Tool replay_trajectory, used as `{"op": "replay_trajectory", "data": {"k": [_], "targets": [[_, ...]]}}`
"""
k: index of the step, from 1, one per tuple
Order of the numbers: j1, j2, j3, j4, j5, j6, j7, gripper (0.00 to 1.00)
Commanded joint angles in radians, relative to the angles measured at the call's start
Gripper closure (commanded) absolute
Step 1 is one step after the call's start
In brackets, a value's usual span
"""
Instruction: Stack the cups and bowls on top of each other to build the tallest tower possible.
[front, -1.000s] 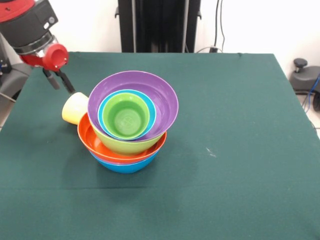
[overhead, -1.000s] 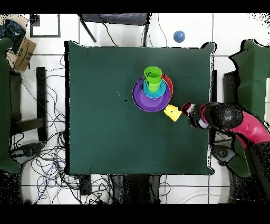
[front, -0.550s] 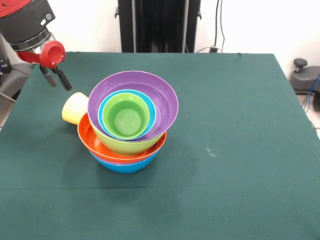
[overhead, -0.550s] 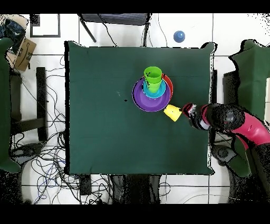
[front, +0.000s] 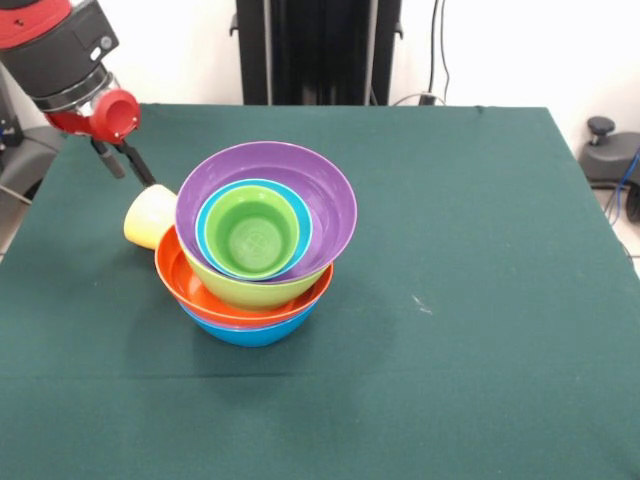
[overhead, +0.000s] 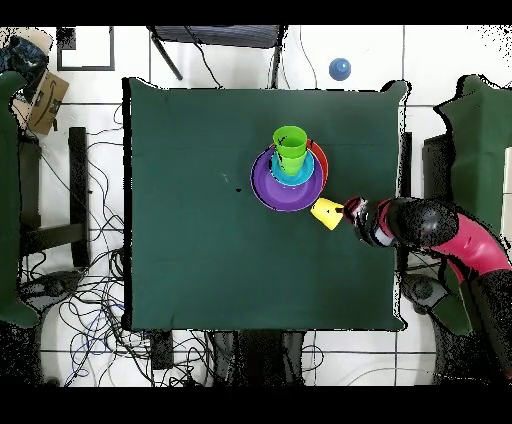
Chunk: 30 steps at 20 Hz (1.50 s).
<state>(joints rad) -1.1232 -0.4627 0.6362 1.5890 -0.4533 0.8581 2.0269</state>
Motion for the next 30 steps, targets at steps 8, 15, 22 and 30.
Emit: {"op": "replay_trajectory", "data": {"k": [8, 15, 22, 30], "targets": [[0.003, 0.105, 0.032, -0.013, -0.116, -0.011, -0.322, 0.0], [-0.003, 0.124, 0.046, -0.04, -0.131, 0.003, -0.331, 0.0], [-0.009, 0.13, 0.058, -0.032, -0.147, -0.002, -0.31, 0.0], [-0.005, 0.115, 0.068, -0.033, -0.16, -0.009, -0.296, 1.0]]}}
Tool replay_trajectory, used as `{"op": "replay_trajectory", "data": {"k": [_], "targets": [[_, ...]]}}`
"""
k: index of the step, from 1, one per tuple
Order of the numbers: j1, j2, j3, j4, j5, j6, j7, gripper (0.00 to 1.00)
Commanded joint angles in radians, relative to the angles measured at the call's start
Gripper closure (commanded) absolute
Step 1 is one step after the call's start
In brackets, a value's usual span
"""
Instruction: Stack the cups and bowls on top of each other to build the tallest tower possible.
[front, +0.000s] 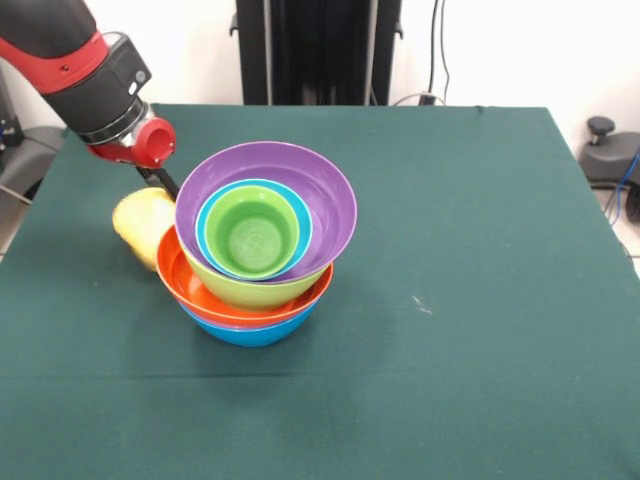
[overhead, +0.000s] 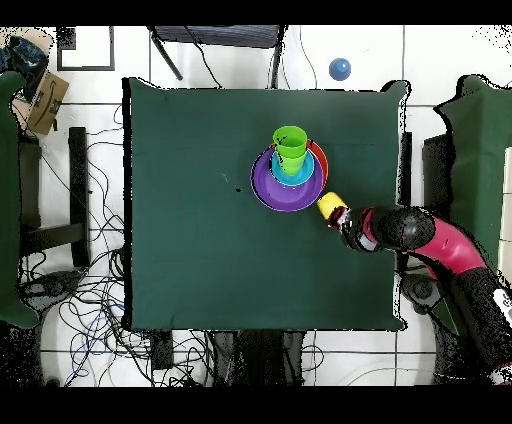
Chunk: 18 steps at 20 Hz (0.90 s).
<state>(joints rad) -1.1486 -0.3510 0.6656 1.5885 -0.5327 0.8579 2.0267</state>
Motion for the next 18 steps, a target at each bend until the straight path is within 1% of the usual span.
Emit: {"op": "replay_trajectory", "data": {"k": [1, 8, 12, 14, 18], "targets": [[0.018, 0.005, 0.04, -0.029, -0.075, -0.003, -0.293, 1.0], [0.006, 0.011, 0.044, -0.018, -0.076, 0.002, -0.285, 1.0], [0.002, -0.005, 0.044, -0.004, -0.074, 0.005, -0.275, 1.0], [0.003, -0.032, 0.042, 0.012, -0.068, 0.011, -0.256, 1.0], [0.007, -0.145, 0.044, 0.071, -0.044, 0.05, -0.213, 1.0]]}}
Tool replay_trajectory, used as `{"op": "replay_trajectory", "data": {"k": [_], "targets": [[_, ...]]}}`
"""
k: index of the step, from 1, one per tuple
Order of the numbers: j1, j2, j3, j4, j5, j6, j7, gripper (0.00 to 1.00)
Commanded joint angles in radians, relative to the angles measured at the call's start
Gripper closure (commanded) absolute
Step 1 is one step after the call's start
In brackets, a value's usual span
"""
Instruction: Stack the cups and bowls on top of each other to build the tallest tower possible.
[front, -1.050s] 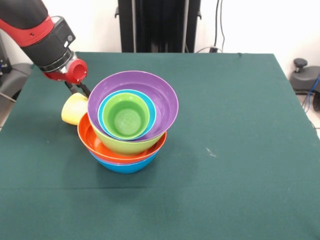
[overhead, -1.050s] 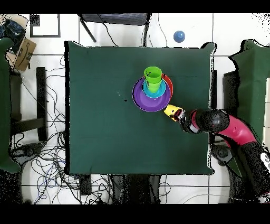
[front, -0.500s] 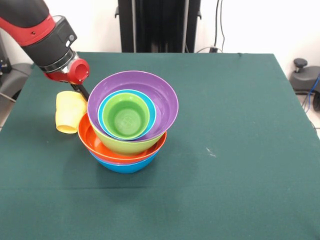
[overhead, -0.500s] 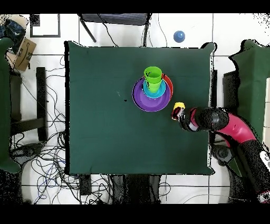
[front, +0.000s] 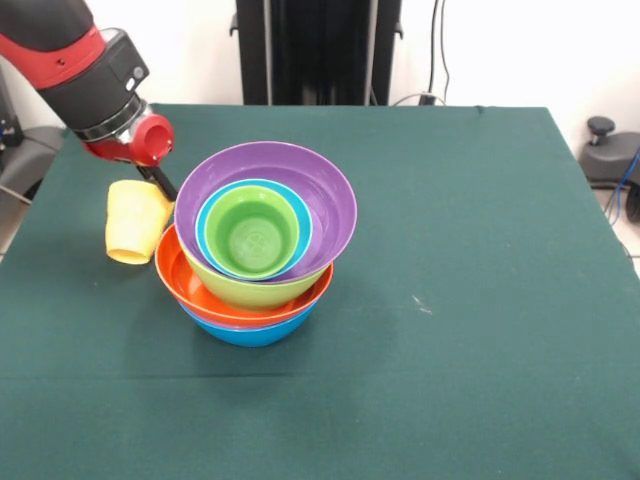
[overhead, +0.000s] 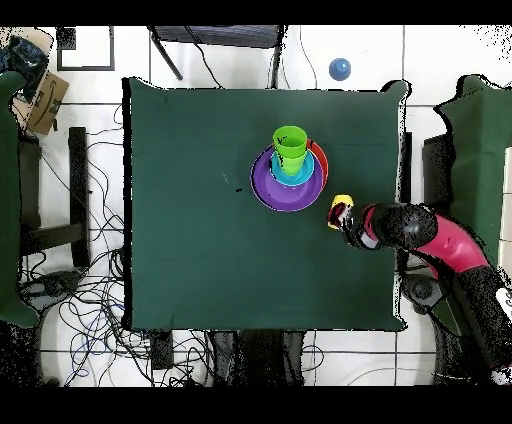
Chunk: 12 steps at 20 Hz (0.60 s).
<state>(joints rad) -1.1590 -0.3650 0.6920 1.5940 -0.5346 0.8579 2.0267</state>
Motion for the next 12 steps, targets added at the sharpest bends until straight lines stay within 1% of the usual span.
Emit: {"op": "replay_trajectory", "data": {"k": [1, 3, 6, 12], "targets": [[0.02, -0.159, 0.018, 0.075, -0.035, 0.062, -0.205, 1.0], [0.025, -0.211, 0.02, 0.091, -0.021, 0.086, -0.194, 1.0], [0.03, -0.27, 0.019, 0.114, -0.003, 0.112, -0.182, 1.0], [0.037, -0.339, 0.023, 0.148, 0.035, 0.15, -0.158, 1.0]]}}
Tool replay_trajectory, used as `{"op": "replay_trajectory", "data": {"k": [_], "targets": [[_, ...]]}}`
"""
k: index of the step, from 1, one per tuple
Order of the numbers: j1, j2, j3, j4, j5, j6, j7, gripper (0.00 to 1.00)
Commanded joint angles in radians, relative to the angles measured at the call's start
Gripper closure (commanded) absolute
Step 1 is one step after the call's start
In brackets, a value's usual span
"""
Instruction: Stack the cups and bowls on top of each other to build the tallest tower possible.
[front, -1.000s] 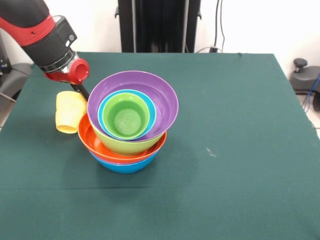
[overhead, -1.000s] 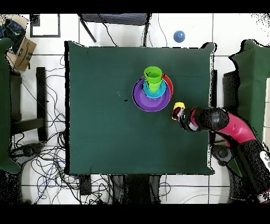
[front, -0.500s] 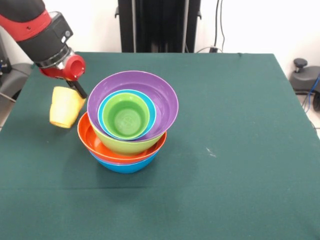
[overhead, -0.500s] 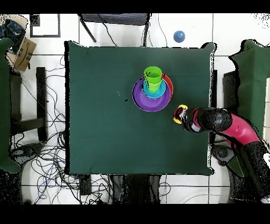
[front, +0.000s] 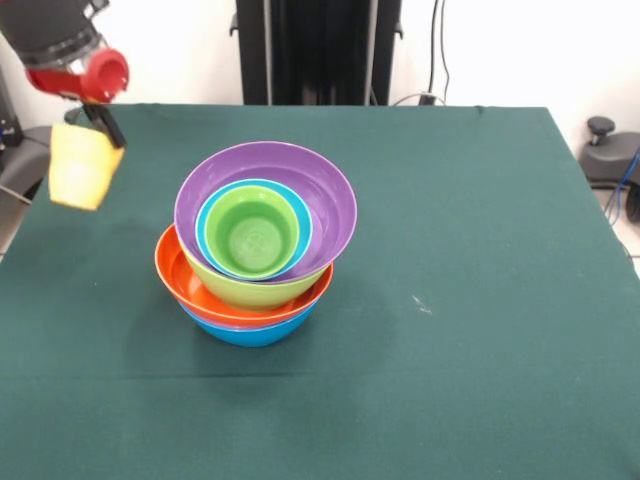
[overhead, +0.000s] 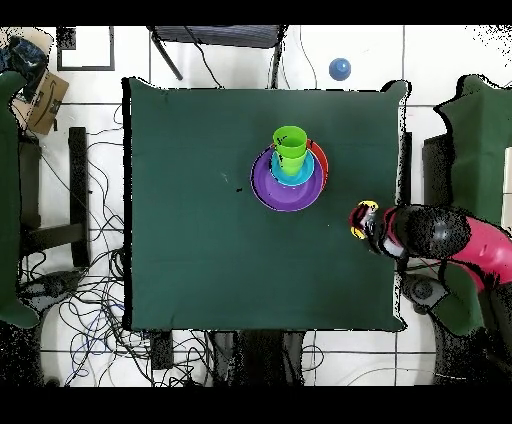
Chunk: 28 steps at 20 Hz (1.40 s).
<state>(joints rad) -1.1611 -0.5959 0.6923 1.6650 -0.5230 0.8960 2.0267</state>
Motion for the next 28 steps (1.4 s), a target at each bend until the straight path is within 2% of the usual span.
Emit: {"op": "replay_trajectory", "data": {"k": [1, 10, 14, 19, 28], "targets": [[0.041, -0.12, 0.025, 0.08, 0.034, 0.124, -0.155, 1.0], [0.082, -0.212, 0.027, 0.077, 0.13, 0.211, -0.114, 1.0], [0.099, -0.264, 0.029, 0.063, 0.133, 0.211, -0.12, 1.0], [0.124, -0.319, 0.021, 0.022, 0.149, 0.303, -0.134, 1.0], [0.163, -0.333, 0.02, -0.037, 0.163, 0.35, -0.132, 1.0]]}}
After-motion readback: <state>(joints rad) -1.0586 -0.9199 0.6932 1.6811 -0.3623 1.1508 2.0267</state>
